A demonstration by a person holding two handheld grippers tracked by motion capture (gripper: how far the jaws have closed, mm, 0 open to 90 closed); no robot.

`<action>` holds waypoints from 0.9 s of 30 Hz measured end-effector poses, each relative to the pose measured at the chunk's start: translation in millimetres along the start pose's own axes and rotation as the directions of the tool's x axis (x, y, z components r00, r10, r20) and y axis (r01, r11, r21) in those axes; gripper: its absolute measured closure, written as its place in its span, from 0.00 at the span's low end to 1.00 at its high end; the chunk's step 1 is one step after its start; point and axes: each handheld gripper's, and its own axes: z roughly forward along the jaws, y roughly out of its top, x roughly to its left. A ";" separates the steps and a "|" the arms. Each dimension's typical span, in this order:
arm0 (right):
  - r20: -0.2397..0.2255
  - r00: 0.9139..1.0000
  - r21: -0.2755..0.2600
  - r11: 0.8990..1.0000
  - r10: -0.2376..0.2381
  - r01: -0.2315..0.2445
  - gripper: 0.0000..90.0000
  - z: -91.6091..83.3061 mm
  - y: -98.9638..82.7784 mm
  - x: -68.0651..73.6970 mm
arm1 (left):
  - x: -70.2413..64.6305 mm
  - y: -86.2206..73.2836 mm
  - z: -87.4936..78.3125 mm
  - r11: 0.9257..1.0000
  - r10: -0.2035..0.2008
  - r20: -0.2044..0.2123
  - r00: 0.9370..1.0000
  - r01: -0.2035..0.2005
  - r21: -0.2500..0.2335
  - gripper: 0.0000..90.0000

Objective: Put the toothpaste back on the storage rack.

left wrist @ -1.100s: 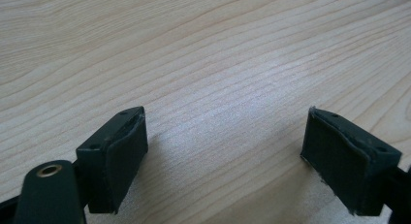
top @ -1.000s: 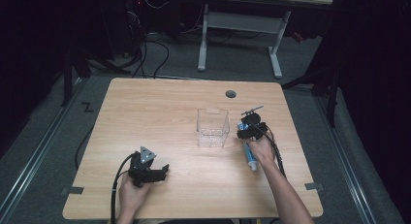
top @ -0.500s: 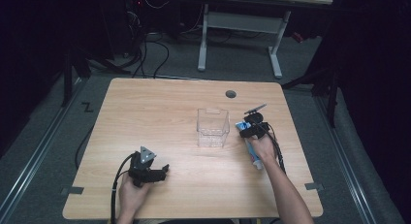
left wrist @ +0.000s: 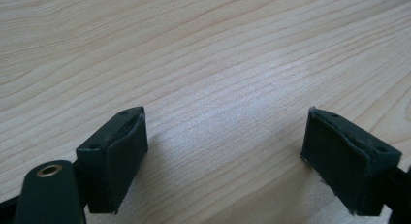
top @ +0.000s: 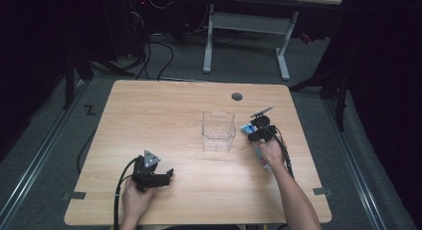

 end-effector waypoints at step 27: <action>-0.089 0.994 -0.097 0.993 -0.068 0.059 0.80 -40.8 -2.6 -5.8 | 0.1 0.0 -0.1 1.000 0.002 0.000 1.000 -0.002 0.001 0.18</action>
